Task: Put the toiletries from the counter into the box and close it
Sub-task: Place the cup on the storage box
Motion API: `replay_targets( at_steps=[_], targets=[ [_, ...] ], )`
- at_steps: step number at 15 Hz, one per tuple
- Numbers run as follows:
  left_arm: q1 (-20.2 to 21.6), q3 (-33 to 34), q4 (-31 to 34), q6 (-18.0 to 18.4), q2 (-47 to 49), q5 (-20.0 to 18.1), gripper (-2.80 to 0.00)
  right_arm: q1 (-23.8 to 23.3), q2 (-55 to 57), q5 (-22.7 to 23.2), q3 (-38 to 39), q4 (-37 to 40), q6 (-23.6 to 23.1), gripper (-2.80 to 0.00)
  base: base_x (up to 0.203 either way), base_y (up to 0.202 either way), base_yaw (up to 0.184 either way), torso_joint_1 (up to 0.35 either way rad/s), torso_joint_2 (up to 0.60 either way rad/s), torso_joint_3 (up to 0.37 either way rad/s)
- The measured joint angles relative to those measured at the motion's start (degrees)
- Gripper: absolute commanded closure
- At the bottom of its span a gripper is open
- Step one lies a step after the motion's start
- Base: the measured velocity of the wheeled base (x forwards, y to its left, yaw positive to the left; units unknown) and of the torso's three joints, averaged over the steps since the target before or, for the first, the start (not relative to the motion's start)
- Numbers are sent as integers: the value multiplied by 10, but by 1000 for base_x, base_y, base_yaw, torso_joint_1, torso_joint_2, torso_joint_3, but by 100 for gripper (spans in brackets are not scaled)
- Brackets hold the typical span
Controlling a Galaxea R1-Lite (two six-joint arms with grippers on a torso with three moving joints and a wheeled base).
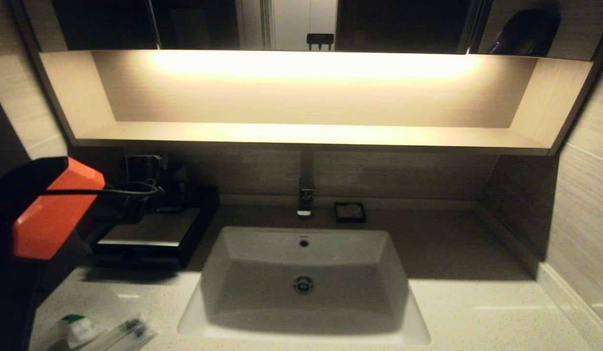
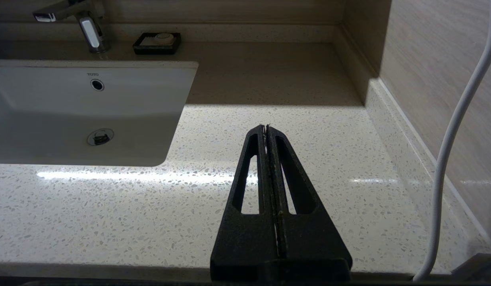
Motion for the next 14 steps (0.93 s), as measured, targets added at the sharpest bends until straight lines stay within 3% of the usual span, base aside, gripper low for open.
replay_targets(
  at_steps=[13, 14],
  targets=[
    [0, -6, -1, 0, 7, 4, 0, 0, 0, 0, 0, 0, 0, 0, 0, 0, 0, 0, 0, 0],
    [0, -7, -1, -1, 8, 4, -280, 0, 0, 0, 0, 0, 0, 0, 0, 0, 0, 0, 0, 0]
  ],
)
